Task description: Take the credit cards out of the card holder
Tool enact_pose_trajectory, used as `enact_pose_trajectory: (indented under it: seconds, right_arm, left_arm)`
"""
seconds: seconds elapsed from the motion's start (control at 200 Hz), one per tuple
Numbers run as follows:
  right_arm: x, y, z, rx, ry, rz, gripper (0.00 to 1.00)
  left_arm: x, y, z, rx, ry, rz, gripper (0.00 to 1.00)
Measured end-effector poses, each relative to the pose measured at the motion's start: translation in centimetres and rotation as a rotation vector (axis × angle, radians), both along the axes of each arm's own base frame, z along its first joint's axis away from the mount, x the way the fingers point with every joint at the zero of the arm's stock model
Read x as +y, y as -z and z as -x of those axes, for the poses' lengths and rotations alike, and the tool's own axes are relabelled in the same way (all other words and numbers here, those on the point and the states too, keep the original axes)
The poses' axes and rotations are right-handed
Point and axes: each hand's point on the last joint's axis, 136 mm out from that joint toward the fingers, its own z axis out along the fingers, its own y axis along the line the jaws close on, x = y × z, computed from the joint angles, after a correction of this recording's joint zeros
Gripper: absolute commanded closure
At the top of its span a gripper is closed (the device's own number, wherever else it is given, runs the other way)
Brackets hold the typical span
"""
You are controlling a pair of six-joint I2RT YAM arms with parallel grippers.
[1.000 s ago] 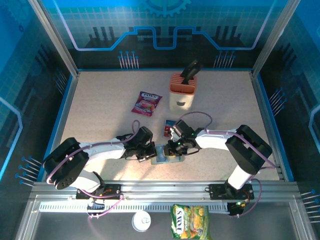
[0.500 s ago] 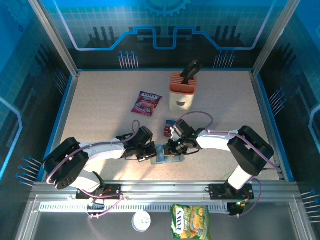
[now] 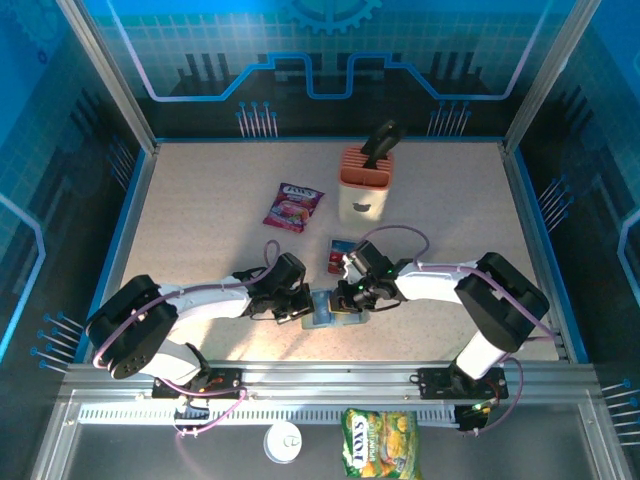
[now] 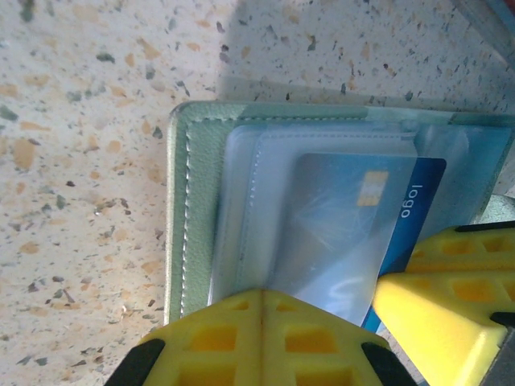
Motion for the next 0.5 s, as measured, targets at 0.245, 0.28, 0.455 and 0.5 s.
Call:
enact_pose_trajectory:
  seconds: [0.245, 0.28, 0.455, 0.5]
  right_arm:
    - [-1.2, -1.2, -0.1, -0.021, 0.014, -0.004, 0.9]
    - [-1.3, -1.4, -0.1, -0.025, 0.014, -0.004, 0.9]
    - [-2.3, -2.4, -0.2, -0.054, 0.018, 0.005, 0.93]
    - [-2.5, -2.6, -0.2, -0.061, 0.016, 0.008, 0.93]
  left_arm:
    - [0.0, 0.0, 0.0, 0.0, 0.0, 0.0, 1.0]
    - [0.0, 0.0, 0.0, 0.0, 0.0, 0.0, 1.0]
    - [0.0, 0.0, 0.0, -0.001, 0.0, 0.001, 1.0]
    - [0.0, 0.0, 0.0, -0.001, 0.0, 0.0, 1.0]
